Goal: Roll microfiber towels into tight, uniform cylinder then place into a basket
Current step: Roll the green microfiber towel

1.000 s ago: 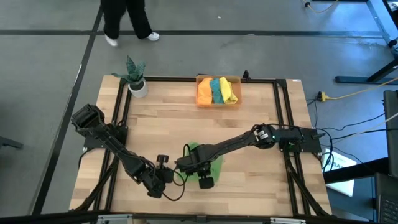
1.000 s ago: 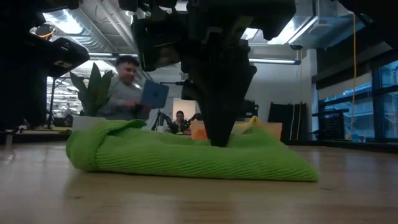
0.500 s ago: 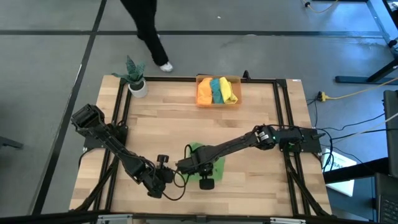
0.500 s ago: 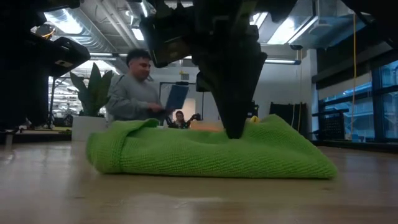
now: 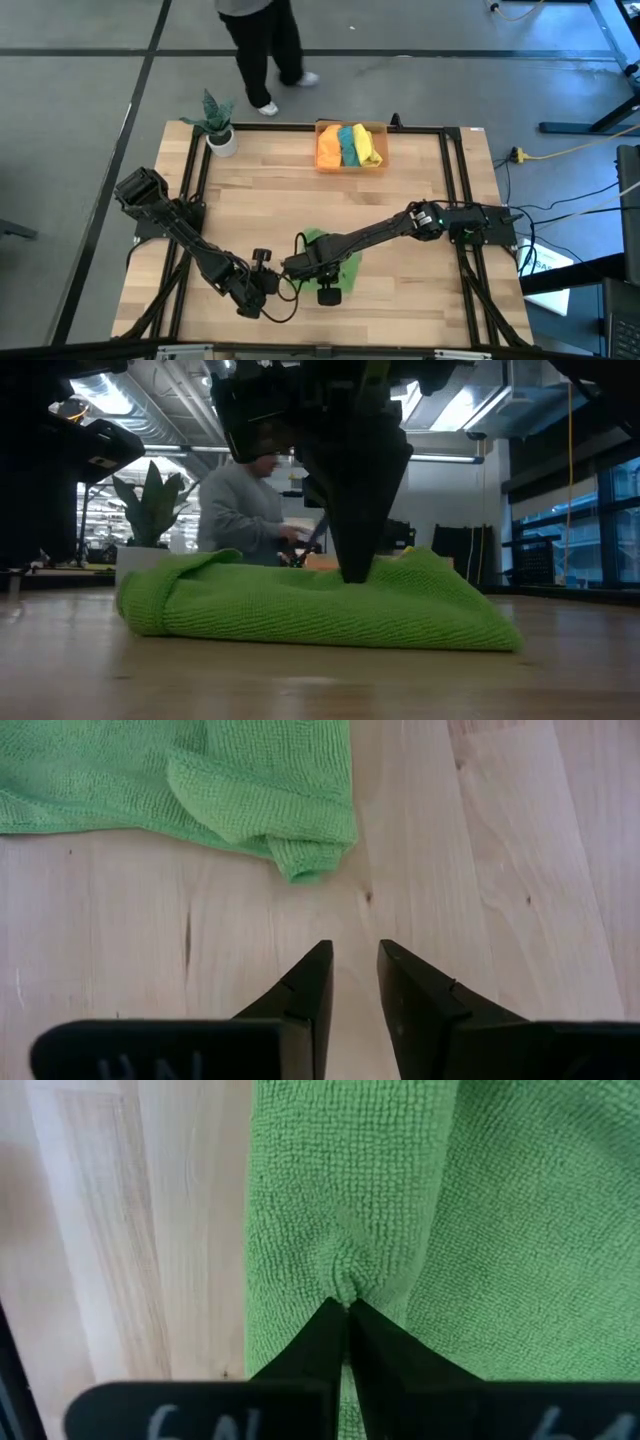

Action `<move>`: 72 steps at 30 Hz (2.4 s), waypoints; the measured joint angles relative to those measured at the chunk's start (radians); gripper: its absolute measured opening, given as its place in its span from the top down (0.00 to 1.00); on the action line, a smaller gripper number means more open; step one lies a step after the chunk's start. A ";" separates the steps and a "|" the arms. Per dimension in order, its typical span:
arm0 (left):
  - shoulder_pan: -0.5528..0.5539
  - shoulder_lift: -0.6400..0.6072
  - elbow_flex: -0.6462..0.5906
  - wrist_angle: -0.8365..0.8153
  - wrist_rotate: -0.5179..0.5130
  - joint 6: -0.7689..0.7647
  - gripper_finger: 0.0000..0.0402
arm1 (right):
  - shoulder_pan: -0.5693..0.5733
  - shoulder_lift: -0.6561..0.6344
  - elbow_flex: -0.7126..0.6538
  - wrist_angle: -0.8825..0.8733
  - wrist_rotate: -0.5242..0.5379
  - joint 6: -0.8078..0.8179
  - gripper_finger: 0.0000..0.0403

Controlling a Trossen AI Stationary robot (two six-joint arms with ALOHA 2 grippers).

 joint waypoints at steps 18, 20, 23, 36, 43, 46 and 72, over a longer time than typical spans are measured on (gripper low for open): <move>0.000 0.000 0.000 -0.001 0.001 0.020 0.81 | -0.001 0.000 0.000 0.003 0.025 -0.020 0.98; 0.000 0.000 0.000 -0.001 0.002 0.021 0.81 | -0.001 0.000 0.000 0.006 0.025 -0.004 0.95; 0.000 -0.001 0.000 -0.001 0.002 0.021 0.81 | -0.001 0.000 0.000 0.006 0.026 -0.002 0.90; 0.000 -0.001 0.000 -0.001 0.001 0.023 0.81 | -0.002 -0.022 -0.002 -0.008 0.081 -0.076 0.78; 0.000 -0.001 0.000 -0.001 0.001 0.023 0.81 | 0.026 -0.068 -0.001 -0.038 0.126 -0.050 0.78; 0.000 -0.001 0.000 -0.001 0.001 0.023 0.81 | 0.069 -0.076 -0.001 -0.080 0.169 -0.051 0.78; -0.003 -0.001 0.000 0.000 0.000 0.041 0.81 | 0.291 -0.080 -0.297 0.033 0.392 0.212 0.78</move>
